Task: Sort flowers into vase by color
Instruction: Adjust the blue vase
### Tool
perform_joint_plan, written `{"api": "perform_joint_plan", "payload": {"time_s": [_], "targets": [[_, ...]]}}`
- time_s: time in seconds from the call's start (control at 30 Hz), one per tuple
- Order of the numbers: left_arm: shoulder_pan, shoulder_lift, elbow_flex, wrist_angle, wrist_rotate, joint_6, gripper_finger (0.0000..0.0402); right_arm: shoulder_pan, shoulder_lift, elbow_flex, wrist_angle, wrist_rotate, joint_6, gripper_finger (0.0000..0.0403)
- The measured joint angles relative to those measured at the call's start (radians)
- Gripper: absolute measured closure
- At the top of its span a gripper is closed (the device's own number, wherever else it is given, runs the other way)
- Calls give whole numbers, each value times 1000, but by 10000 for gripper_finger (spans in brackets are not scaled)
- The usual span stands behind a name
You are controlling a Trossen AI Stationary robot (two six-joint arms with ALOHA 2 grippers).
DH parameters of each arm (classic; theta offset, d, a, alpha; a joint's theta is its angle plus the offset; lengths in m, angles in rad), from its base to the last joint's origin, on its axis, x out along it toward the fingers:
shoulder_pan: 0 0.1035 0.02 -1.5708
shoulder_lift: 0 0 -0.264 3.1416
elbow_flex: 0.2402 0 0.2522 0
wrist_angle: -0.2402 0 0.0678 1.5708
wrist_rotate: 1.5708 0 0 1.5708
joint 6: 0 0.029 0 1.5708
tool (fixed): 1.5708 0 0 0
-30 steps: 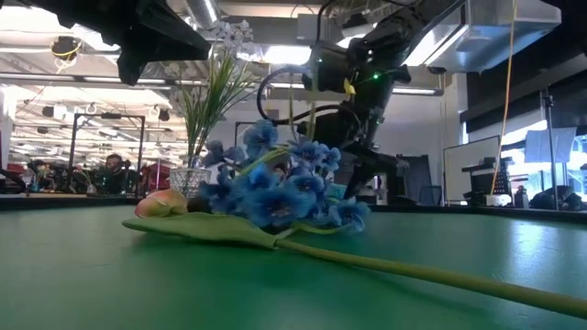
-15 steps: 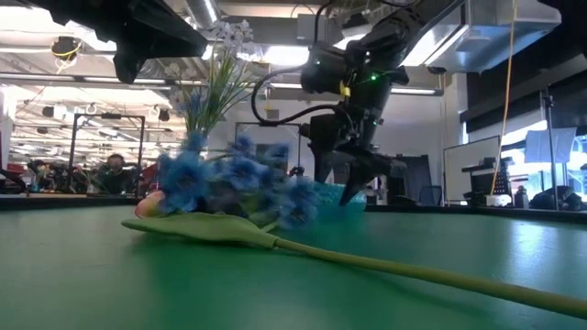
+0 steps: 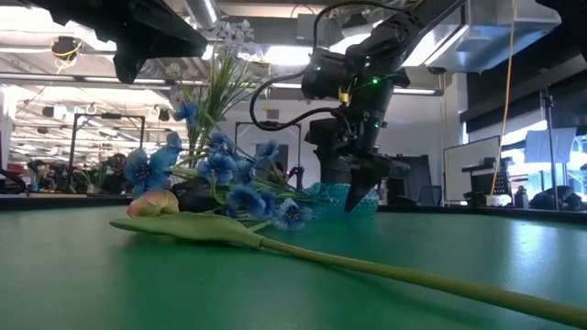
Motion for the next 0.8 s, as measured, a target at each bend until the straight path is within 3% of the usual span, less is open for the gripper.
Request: {"api": "perform_joint_plan", "payload": {"time_s": [0.23, 0.47, 0.8], "targets": [[-21, 0, 0, 0, 0, 3, 357, -1, -70, -8, 2, -24, 165, 159], [-32, 0, 0, 0, 0, 3, 357, 0, -212, -7, 9, -137, 310, 159], [-75, -10, 18, 11, -44, 54, 357, -1, -320, -46, -12, -149, 414, 159]]}}
